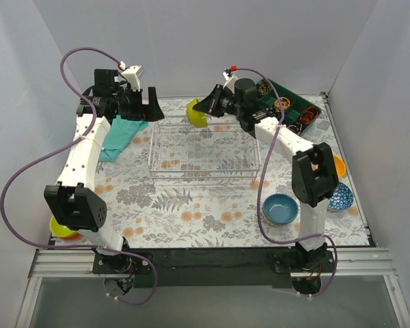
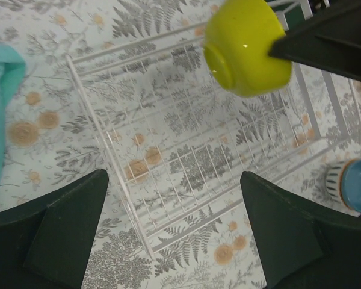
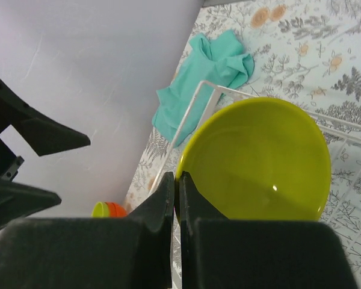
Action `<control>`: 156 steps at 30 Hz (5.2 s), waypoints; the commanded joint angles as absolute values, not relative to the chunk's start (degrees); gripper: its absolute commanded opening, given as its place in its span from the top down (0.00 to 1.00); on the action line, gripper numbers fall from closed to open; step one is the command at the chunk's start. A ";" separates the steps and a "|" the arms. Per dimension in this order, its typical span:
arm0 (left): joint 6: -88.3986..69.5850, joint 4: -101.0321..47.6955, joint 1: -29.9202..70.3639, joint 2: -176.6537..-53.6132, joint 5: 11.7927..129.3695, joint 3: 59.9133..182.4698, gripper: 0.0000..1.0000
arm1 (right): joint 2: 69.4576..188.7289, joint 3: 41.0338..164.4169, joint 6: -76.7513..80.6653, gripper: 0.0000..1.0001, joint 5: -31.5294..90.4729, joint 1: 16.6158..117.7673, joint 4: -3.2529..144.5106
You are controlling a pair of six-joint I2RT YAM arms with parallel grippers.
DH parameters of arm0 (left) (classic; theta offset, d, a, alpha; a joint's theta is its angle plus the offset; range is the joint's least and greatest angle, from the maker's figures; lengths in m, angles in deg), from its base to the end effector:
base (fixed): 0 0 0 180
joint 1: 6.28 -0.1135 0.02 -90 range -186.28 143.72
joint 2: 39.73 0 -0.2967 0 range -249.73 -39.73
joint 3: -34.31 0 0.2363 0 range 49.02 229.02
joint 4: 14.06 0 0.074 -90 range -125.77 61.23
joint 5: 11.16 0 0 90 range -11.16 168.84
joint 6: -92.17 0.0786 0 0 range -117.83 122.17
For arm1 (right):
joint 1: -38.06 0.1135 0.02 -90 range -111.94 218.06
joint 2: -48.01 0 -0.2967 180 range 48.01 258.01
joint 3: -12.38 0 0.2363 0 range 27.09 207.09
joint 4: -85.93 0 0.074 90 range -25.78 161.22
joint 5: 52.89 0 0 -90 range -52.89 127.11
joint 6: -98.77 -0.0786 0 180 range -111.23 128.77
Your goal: Load the bowls into the dish rack
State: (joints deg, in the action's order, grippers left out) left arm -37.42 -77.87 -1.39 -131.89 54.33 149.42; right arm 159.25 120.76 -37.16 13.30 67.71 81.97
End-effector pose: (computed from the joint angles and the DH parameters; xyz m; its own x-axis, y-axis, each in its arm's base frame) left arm 0.3547 -0.0631 0.4069 -0.7510 -0.5177 -0.4099 -0.1147 0.7136 -0.6911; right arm 0.4261 0.2791 0.3609 -0.6473 0.3879 -0.6562 -0.4829 0.4573 0.7468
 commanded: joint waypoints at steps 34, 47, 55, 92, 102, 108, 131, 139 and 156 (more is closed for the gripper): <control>-36.06 -76.94 -1.80 -136.23 50.37 139.73 0.09 | 167.46 109.45 -51.27 0.99 14.87 63.82 95.40; -37.02 -70.61 -1.80 -135.09 52.03 137.26 0.08 | 152.08 102.59 -31.06 0.64 23.66 59.95 83.97; -38.08 -67.36 -1.18 -136.49 52.91 137.62 0.11 | 149.00 102.59 -21.12 0.70 19.27 63.72 88.62; -40.01 -66.74 -1.09 -139.92 57.84 135.95 0.32 | 156.30 103.65 -11.00 0.99 27.00 67.33 86.26; -40.19 -67.36 -1.09 -139.13 57.22 136.64 0.30 | 151.82 100.13 -10.47 0.99 26.57 64.70 83.71; -37.39 -69.02 -1.18 -134.58 63.88 147.52 0.25 | 145.76 100.83 -3.55 0.93 18.42 64.52 84.06; -17.69 -100.59 -14.01 -99.94 92.71 112.31 0.21 | 138.54 104.52 7.72 0.56 18.22 69.97 68.41; -16.72 -98.64 -15.24 -94.92 100.46 105.46 0.19 | 138.80 105.05 8.60 0.56 18.30 71.99 66.74; -22.79 -93.20 -19.46 -95.27 103.80 95.43 0.24 | 139.68 106.98 8.60 0.55 19.18 72.17 63.14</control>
